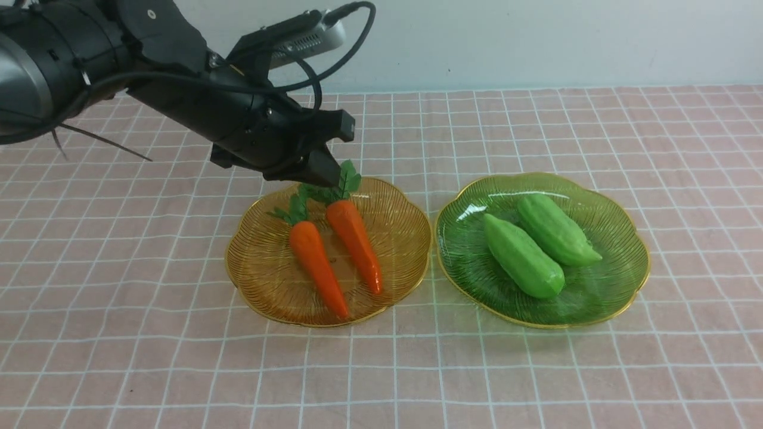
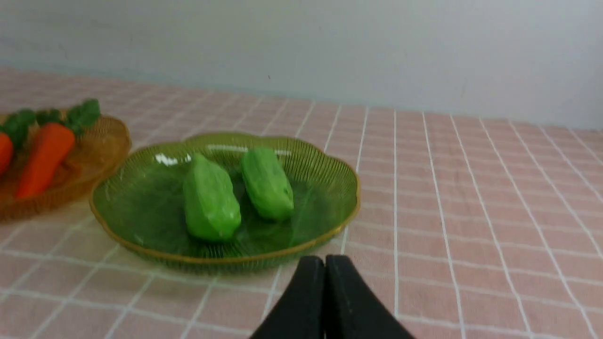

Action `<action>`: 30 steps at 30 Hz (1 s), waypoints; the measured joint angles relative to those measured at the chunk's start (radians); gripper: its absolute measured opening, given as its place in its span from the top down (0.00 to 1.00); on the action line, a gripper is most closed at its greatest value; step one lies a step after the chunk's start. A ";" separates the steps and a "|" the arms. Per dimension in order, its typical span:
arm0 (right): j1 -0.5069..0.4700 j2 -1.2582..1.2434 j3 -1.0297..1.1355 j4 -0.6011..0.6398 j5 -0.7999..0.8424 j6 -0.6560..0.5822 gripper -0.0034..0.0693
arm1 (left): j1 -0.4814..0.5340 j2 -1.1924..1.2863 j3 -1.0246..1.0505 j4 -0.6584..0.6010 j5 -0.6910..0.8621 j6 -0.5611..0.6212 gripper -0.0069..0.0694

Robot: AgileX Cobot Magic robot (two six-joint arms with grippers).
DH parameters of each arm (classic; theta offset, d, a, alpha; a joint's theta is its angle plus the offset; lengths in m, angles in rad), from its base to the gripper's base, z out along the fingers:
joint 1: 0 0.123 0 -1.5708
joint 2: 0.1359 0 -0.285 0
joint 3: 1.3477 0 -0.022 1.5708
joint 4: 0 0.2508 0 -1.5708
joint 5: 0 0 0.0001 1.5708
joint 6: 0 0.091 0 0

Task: Put different types of vegetables on the plate.

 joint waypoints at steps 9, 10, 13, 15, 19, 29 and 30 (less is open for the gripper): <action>-0.013 0.000 0.000 -0.031 0.002 0.000 0.97 | 0.000 -0.199 0.002 0.196 0.136 -0.053 0.91; -0.018 0.000 0.000 -0.031 0.002 0.000 0.97 | 0.000 -0.214 0.005 0.215 0.139 -0.061 0.91; -0.042 0.000 0.000 -0.034 0.002 0.000 0.97 | 0.000 -0.282 0.044 0.258 0.146 -0.096 0.91; -0.046 0.000 0.000 -0.037 0.003 0.000 0.97 | 0.000 -0.323 0.075 0.272 0.148 -0.106 0.91; -0.046 0.000 0.000 -0.037 0.003 0.000 0.97 | 0.000 -0.420 0.172 0.285 0.150 -0.124 0.91; -0.046 0.000 0.000 -0.037 0.003 0.000 0.97 | 0.000 -0.743 0.526 0.284 0.056 -0.149 0.91; -0.046 0.000 0.000 -0.037 0.004 0.000 0.97 | 0.000 -0.769 0.556 0.283 0.040 -0.152 0.91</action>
